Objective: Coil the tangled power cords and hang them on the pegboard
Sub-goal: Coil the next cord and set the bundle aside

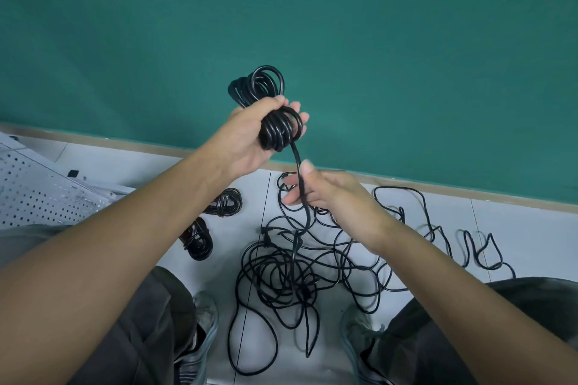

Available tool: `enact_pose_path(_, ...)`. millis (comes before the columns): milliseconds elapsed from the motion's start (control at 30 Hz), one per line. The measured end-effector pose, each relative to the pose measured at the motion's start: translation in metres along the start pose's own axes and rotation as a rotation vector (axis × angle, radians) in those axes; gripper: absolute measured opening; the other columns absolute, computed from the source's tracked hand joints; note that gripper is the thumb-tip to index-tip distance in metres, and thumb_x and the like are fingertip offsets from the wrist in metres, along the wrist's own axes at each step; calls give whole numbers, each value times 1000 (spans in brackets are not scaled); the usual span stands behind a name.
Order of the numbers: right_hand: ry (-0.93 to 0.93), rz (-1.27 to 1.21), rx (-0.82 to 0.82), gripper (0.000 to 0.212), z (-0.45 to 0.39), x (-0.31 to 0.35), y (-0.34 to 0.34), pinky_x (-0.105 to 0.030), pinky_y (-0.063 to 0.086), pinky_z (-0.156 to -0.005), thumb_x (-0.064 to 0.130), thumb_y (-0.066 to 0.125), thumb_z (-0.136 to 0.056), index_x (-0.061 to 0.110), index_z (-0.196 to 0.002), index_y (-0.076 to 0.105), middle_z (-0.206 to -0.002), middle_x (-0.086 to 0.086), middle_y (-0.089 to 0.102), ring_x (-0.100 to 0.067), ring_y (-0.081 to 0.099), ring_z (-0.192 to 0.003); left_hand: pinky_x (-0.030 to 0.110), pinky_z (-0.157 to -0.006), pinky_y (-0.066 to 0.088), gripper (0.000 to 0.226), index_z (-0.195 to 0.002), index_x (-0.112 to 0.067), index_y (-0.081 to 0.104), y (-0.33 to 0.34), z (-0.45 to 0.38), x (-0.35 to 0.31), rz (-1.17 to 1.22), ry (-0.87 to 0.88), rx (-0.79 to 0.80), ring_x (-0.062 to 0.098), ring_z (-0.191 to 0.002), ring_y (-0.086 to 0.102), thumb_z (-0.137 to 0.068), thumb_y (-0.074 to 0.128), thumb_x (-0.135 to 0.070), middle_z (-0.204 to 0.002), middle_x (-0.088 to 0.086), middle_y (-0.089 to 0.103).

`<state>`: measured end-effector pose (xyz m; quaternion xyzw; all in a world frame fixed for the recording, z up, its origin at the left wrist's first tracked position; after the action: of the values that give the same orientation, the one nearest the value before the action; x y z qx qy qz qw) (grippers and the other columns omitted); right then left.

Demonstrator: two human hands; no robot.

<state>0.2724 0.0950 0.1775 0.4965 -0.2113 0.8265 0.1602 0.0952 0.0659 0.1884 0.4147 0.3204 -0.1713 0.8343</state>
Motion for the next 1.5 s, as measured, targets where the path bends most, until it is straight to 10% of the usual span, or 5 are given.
enact_pose_path(200,-196,455,-19,11,9,3,-12,-25,38,-66,7,61,-99,-1,-100,67,-76,-13,53,-23,45,-69,26,-55,56,8,-95,-7,61,-15,-11,0,-404,53,-164,14,-61,71,-101,61,-12,-76,2,70)
enact_pose_path(467,-315,350,-357,11,10,13,-36,-20,56,-76,6,73,-92,15,-97,77,-83,6,75,-10,69,-73,24,-52,52,12,-90,-7,64,-8,5,8,-861,-56,134,17,-63,71,-101,63,-13,-73,3,73)
enact_pose_path(900,-172,33,-422,13,3,8,-46,-25,60,-69,9,80,-87,3,-82,71,-80,-14,74,-24,76,-71,22,-62,54,14,-85,-11,65,5,24,18,-771,-137,420,13,-68,67,-81,73,-22,-72,2,68)
enact_pose_path(1167,-30,-16,-384,8,-6,-16,-30,-34,60,-90,5,64,-99,11,-97,68,-84,-7,71,-28,74,-88,33,-78,53,13,-83,-17,65,-7,9,-3,-568,-88,256,14,-70,62,-96,69,-18,-76,0,63)
enact_pose_path(1500,-193,-314,-550,18,-2,2,-33,-27,63,-74,-5,63,-96,0,-112,70,-89,-12,67,-19,76,-79,29,-80,62,27,-119,4,66,-5,10,11,-716,-97,232,29,-100,76,-101,63,-16,-111,16,77)
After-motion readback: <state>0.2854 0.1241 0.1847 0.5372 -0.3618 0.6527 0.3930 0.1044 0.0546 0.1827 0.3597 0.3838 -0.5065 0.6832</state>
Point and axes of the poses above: each hand's wrist, its own z-axis away from the middle knuckle, its own y-axis out of the palm, x = y × z, the point moved 1 cm from there along -z, towards the middle knuckle
